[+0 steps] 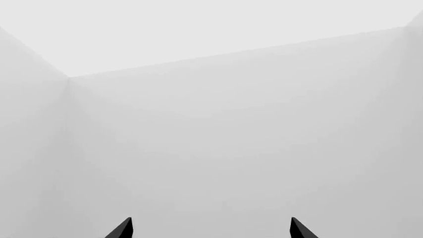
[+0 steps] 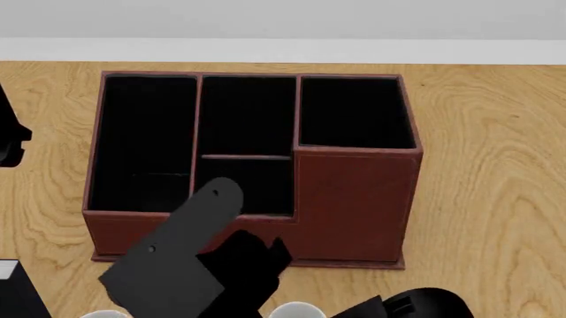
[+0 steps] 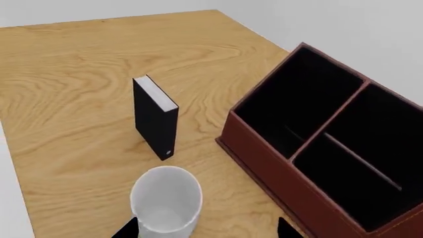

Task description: Pick up the white mug and place it to the right of the caddy.

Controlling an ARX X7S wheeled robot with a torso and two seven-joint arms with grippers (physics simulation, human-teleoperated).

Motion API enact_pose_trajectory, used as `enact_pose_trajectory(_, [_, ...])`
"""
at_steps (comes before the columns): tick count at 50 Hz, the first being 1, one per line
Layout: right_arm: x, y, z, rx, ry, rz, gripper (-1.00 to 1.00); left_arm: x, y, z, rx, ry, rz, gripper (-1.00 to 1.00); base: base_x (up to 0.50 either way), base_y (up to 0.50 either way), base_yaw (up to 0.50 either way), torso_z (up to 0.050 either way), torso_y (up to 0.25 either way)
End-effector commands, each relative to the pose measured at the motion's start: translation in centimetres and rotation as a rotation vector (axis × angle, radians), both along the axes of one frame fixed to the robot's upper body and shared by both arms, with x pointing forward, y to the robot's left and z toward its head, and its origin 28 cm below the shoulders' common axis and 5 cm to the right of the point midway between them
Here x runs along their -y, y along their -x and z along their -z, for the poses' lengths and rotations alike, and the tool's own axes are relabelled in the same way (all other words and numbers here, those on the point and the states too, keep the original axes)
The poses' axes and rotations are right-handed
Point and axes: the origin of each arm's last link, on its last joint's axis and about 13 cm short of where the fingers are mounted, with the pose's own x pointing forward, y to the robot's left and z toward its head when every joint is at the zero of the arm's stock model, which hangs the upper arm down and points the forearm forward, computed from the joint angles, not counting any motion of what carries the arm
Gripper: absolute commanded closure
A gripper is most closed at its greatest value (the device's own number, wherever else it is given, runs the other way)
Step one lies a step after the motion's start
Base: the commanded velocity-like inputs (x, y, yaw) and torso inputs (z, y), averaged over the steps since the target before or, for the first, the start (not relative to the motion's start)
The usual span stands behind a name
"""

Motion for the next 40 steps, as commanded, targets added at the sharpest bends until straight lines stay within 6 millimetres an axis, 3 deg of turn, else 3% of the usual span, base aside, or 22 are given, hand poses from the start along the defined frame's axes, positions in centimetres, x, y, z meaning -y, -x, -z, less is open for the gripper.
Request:
enact_pose_trajectory(1, [-0.5, 0.2, 0.2, -0.047, 0.056, -0.030, -1.00, -0.1, 0.1, 0.1, -0.001, 0.002, -0.002, -1.00, 0.00, 0.00, 0.00, 0.000, 0.000])
enact_pose_trajectory(23, [-1.5, -0.7, -0.1, -0.104, 0.135, -0.052, -1.00, -0.3, 0.1, 0.3, -0.004, 0.005, -0.010, -1.00, 0.00, 0.00, 0.00, 0.000, 0.000])
enact_pose_trajectory(40, [-2.4, -2.4, -0.1, -0.204, 0.125, -0.026, -1.00, -0.6, 0.0, 0.6, -0.009, 0.012, -0.011, -1.00, 0.00, 0.00, 0.00, 0.000, 0.000])
